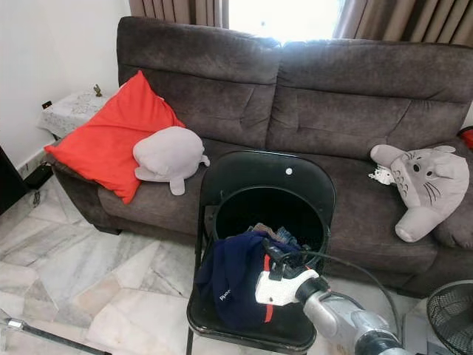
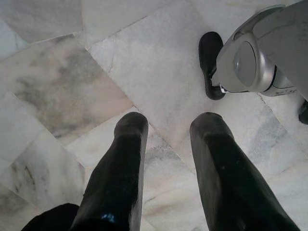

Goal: Hang hanger

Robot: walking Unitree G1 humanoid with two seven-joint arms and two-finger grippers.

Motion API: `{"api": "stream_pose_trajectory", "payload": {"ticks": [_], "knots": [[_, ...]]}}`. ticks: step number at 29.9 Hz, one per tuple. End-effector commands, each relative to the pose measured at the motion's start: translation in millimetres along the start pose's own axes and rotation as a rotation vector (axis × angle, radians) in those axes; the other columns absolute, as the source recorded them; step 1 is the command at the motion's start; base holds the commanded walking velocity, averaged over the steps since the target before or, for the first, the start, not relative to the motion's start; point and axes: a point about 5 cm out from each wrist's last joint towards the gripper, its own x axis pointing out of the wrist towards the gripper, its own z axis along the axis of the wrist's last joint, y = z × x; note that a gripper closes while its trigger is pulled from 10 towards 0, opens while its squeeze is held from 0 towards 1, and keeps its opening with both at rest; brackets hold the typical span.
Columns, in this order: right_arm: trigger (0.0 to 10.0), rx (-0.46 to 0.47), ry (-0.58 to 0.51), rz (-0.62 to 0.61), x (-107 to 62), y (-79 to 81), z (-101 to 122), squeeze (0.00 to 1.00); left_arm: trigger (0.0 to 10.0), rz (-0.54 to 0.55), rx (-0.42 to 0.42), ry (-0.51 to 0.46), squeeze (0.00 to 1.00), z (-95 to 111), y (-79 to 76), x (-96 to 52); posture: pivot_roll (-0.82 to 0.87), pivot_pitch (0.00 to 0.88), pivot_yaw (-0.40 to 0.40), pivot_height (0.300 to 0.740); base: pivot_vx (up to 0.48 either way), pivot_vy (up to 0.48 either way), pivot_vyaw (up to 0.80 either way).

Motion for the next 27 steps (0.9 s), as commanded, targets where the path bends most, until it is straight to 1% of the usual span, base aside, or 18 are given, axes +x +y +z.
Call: {"api": "stream_pose_trajectory", "payload": {"ticks": [1, 5, 10, 11, 12, 13, 14, 15, 16, 18, 19, 20, 21, 22, 23, 25, 26, 27], "knots": [[0.0, 0.037, 0.002, -0.003, -1.0, 1.4, 1, 0.0, 10.0, 0.006, 0.016, 0.009, 0.0, -2, 2.6, -0.7, 0.05, 0.0, 0.033, 0.74, 0.0, 0.0, 0.0], [0.0, 0.053, -0.057, 0.035, -0.7, 2.9, 7, 0.0, 10.0, 0.006, 0.019, 0.008, 0.0, -1, 2.7, -0.7, 0.05, 0.0, 0.033, 0.74, 0.0, 0.0, 0.0], [0.0, 0.08, -0.06, 0.056, -1.1, 3.6, 8, 0.0, 10.0, 0.007, 0.02, 0.008, 0.0, -1, 2.9, -0.7, 0.05, 0.0, 0.032, 0.74, 0.0, 0.0, 0.0], [0.0, 0.166, -0.02, 0.01, 1.8, -4.9, 5, 0.0, 10.0, 0.008, 0.019, 0.008, 0.0, -1, 3.0, -0.7, 0.05, 0.0, 0.031, 0.74, 0.0, 0.0, 0.0], [0.0, 0.166, -0.02, 0.01, 1.8, -4.9, 5, 0.0, 10.0, 0.008, 0.019, 0.008, 0.0, -1, 3.0, -0.7, 0.05, 0.0, 0.031, 0.74, 0.0, 0.0, 0.0], [0.0, 0.266, 0.033, -0.056, 6.7, -17.0, 1, 0.0, 10.0, 0.009, 0.019, 0.008, 0.0, -1, 3.1, -0.7, 0.04, 0.0, 0.034, 0.74, 0.0, 0.0, 0.0], [0.0, 0.266, 0.033, -0.056, 6.7, -17.0, 1, 0.0, 10.0, 0.009, 0.019, 0.008, 0.0, -1, 3.1, -0.7, 0.04, 0.0, 0.034, 0.74, 0.0, 0.0, 0.0], [0.0, 0.406, 0.075, -0.14, 13.0, -31.6, 0, 0.0, 10.0, 0.008, 0.02, 0.009, 0.0, -1, 3.3, -0.8, 0.04, 0.0, 0.035, 0.74, 0.0, 0.0, 0.0], [0.0, 0.406, 0.075, -0.14, 13.0, -31.6, 0, 0.0, 10.0, 0.008, 0.02, 0.009, 0.0, -1, 3.3, -0.8, 0.04, 0.0, 0.035, 0.74, 0.0, 0.0, 0.0], [0.0, 0.748, 0.162, -0.303, 24.1, -53.7, 2, 0.0, 10.0, 0.007, 0.023, 0.011, 0.0, -2, 3.4, -0.8, 0.04, 0.0, 0.036, 0.74, 0.0, 0.0, 0.0], [0.0, 0.95, 0.189, -0.374, 28.6, -60.0, 6, 0.0, 10.0, 0.007, 0.023, 0.012, 0.0, -2, 3.3, -0.8, 0.04, 0.0, 0.035, 0.74, 0.0, 0.0, 0.0], [0.0, 1.096, 0.196, -0.408, 31.6, -62.5, 12, 0.0, 10.0, 0.007, 0.021, 0.011, 0.0, -2, 3.2, -0.9, 0.05, 0.0, 0.034, 0.74, 0.0, 0.0, 0.0], [0.0, 1.096, 0.196, -0.408, 31.6, -62.5, 12, 0.0, 10.0, 0.007, 0.021, 0.011, 0.0, -2, 3.2, -0.9, 0.05, 0.0, 0.034, 0.74, 0.0, 0.0, 0.0], [0.0, 1.202, 0.192, -0.428, 34.2, -63.6, 18, 0.0, 10.0, 0.008, 0.02, 0.011, 0.0, -2, 3.2, -0.9, 0.05, 0.0, 0.034, 0.74, 0.0, 0.0, 0.0], [0.0, 1.202, 0.192, -0.428, 34.2, -63.6, 18, 0.0, 10.0, 0.008, 0.02, 0.011, 0.0, -2, 3.2, -0.9, 0.05, 0.0, 0.034, 0.74, 0.0, 0.0, 0.0], [0.0, 1.269, 0.183, -0.435, 36.1, -64.1, 23, 0.0, 10.0, 0.008, 0.019, 0.01, 0.0, -2, 3.1, -0.9, 0.05, 0.0, 0.032, 0.74, 0.0, 0.0, 0.0], [0.0, 1.342, 0.177, -0.439, 38.4, -64.3, 30, 0.0, 10.0, 0.009, 0.017, 0.01, 0.0, -2, 3.0, -0.9, 0.06, 0.0, 0.03, 0.74, 0.0, 0.0, 0.0], [0.0, 1.342, 0.177, -0.439, 38.4, -64.3, 30, 0.0, 10.0, 0.009, 0.017, 0.01, 0.0, -2, 3.0, -0.9, 0.06, 0.0, 0.03, 0.74, 0.0, 0.0, 0.0]]}}
